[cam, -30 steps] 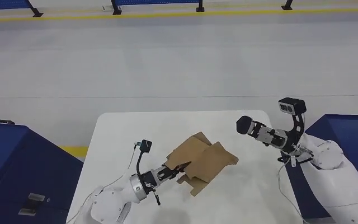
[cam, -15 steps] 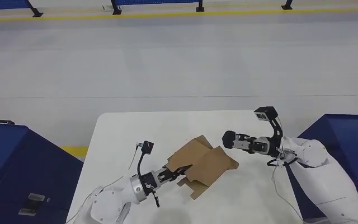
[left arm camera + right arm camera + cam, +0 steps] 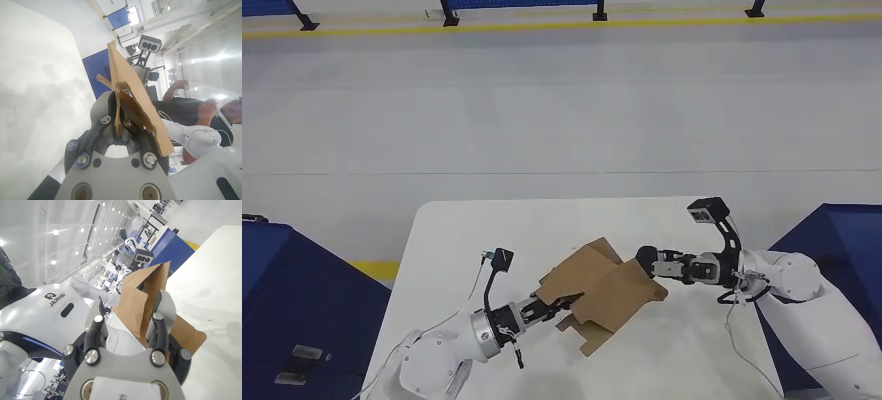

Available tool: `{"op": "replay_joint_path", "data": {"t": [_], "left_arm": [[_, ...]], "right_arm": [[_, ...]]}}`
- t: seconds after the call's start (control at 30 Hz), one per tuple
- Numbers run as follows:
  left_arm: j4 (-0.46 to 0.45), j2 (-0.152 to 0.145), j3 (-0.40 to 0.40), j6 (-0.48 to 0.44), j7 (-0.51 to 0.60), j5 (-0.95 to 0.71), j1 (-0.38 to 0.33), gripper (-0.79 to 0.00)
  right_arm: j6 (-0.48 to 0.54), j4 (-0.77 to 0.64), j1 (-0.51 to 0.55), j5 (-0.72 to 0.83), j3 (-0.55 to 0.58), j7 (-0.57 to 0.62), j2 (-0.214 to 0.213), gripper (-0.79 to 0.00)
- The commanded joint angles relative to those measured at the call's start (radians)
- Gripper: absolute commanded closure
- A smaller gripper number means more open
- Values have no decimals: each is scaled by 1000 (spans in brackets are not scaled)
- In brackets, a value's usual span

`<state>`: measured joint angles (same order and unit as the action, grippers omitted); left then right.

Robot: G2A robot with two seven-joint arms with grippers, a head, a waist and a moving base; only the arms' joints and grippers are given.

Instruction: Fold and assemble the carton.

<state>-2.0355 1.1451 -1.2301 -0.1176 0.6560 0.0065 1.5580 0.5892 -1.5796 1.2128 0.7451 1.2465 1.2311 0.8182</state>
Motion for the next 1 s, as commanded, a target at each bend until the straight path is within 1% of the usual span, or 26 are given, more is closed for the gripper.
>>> {"op": "replay_joint_path", "data": {"t": [0.0, 0.03, 0.07, 0.3, 0.33, 0.37, 0.4, 0.47, 0.53, 0.67, 0.8, 0.9, 0.97], "left_arm": [[0, 0, 0, 4, -1, 15, 0, 0], [0, 0, 0, 4, -1, 15, 0, 0], [0, 0, 0, 4, -1, 15, 0, 0], [0, 0, 0, 4, -1, 15, 0, 0], [1, 1, 5, 9, -1, -12, 3, 0], [8, 3, 9, 29, 4, -86, 4, 0], [15, 5, 6, 47, 22, -149, -6, 0], [36, 5, -2, 65, 64, -242, -27, 0], [58, 5, -6, 75, 89, -287, -45, 0], [115, 9, 10, 82, 132, -378, -79, 0], [177, 15, 40, 110, 169, -454, -133, 0], [209, 20, 78, 125, 182, -456, -170, 0], [226, 24, 104, 136, 185, -458, -190, 0]], "right_arm": [[8, 10, 0, 17, 6, -8, -1, -637], [15, 18, 0, 35, 10, -15, 0, -745], [12, 26, 0, 58, 12, -12, 0, -785], [9, 29, -1, 65, 13, -9, 0, -785], [9, 29, -1, 65, 13, -9, 0, -785], [4, 20, 0, 66, 13, -23, 1, -785], [-10, 3, 5, 77, 9, -30, 3, -785], [-49, -17, 7, 155, 6, 15, 6, -785], [-69, -4, 4, 232, 21, 69, 7, -785], [-125, 41, -7, 303, 47, 125, 9, -785], [-154, 85, -14, 316, 62, 154, 15, -785], [-204, 88, -15, 337, 64, 204, 21, -785], [-216, 76, -9, 312, 67, 216, 25, -785]]}}
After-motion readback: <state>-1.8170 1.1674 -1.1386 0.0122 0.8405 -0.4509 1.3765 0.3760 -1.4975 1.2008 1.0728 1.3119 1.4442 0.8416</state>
